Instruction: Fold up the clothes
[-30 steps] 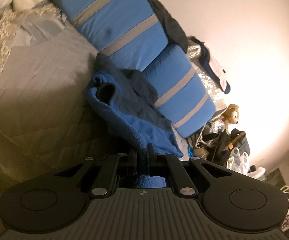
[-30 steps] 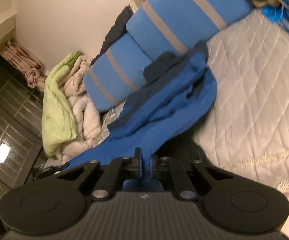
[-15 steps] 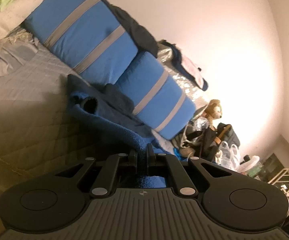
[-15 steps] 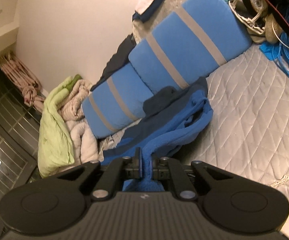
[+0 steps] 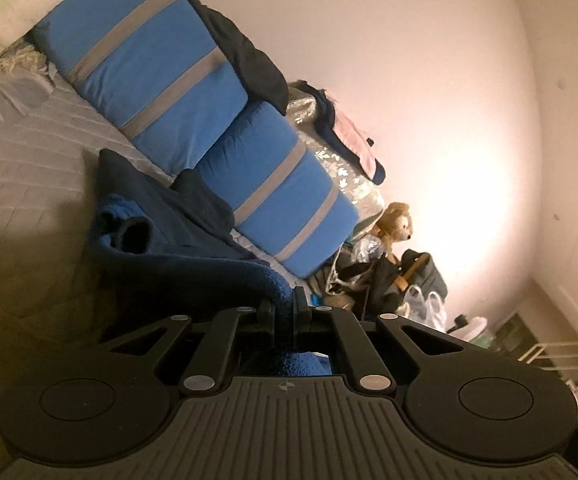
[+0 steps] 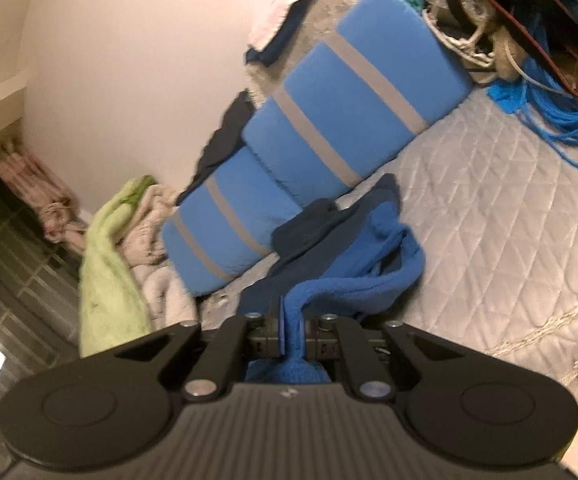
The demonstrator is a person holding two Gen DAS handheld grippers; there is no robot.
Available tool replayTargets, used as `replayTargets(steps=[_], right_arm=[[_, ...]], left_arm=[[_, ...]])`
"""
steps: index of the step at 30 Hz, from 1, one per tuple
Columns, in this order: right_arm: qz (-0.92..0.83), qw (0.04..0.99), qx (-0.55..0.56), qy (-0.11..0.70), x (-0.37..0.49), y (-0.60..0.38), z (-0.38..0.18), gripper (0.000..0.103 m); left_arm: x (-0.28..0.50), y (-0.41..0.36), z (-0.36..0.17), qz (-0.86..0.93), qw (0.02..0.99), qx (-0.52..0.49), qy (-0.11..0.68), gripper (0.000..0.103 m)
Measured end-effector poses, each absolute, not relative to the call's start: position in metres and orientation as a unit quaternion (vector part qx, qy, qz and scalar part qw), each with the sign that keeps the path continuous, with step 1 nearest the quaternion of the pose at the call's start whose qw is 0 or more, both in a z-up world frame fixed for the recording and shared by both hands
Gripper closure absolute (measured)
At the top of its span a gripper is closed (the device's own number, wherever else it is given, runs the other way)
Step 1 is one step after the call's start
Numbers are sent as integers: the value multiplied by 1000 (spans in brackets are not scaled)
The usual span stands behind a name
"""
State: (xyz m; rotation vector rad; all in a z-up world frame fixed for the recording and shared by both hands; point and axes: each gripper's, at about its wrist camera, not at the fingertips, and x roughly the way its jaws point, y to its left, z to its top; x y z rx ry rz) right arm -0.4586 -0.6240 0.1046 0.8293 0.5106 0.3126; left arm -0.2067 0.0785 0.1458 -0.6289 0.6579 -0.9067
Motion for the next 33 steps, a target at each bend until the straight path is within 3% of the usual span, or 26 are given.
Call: replayTargets(steps=[21,33], right_arm=[[116,884,371,259,-373,-618,143,96],[94,915,296,256,-299,-598,163,96]], left_arm=[[-148,68,163,-340,842,-272,318,96],[-99,49,163,-310,862,-265,300,96]])
